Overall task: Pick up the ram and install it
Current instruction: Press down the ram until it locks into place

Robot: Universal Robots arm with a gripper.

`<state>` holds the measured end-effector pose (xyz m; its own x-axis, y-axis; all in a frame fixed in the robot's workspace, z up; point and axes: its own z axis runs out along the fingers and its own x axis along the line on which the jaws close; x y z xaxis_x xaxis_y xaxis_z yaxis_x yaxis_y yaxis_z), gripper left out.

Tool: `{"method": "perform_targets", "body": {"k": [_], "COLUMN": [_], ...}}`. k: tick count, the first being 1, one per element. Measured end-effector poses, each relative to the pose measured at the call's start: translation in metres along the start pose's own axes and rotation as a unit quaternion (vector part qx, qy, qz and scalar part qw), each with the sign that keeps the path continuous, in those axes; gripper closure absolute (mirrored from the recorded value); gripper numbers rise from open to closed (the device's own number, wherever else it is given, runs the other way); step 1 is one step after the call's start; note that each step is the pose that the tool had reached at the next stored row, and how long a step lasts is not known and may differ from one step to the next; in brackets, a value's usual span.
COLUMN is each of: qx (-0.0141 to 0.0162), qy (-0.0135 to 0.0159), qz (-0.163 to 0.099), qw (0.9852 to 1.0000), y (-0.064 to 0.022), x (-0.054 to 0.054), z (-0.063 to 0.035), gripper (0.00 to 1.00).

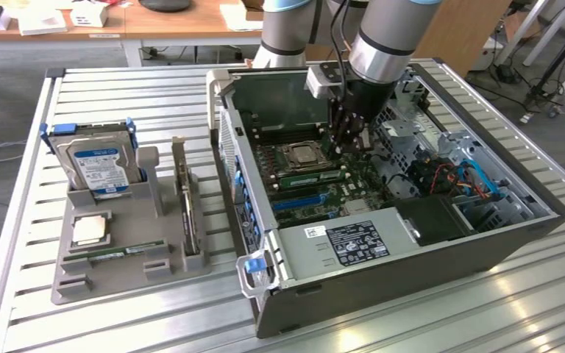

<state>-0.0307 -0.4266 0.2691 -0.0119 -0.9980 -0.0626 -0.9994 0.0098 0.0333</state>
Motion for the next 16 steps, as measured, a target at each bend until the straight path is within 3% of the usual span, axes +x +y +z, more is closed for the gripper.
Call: {"method": "perform_targets", "body": {"k": [3,10,13,16], "qx": [0.0001,0.0003,0.0003,0.0004], "qy": [0.0036,0.0209,0.0242,0.0301], "qz": [0.000,0.001,0.001,0.001], "qw": [1.0000,0.9998,0.9997,0.9995], "y": [0.0001,0.0000,0.0001,0.0001], "x": [-0.0003,-0.0011,-0.0013,-0.0016], "z": [-0.0001,0.0000,0.0001,0.0001], "gripper": [0.89,0.89,0.89,0.89]}}
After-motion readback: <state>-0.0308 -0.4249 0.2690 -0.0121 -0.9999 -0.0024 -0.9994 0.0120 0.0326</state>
